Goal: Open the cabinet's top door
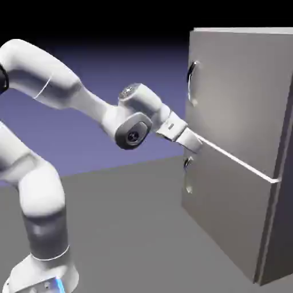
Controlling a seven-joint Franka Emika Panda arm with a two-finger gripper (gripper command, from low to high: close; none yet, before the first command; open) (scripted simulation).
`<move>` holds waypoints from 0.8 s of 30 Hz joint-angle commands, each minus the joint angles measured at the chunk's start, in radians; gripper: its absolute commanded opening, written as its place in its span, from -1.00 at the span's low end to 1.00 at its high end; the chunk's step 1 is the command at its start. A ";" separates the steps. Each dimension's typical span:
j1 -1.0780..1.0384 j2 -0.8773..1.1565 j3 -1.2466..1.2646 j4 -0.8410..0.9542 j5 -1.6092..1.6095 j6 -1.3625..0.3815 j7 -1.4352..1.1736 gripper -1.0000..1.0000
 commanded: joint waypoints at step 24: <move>-0.401 -0.256 0.478 0.203 1.044 -0.032 -0.607 0.00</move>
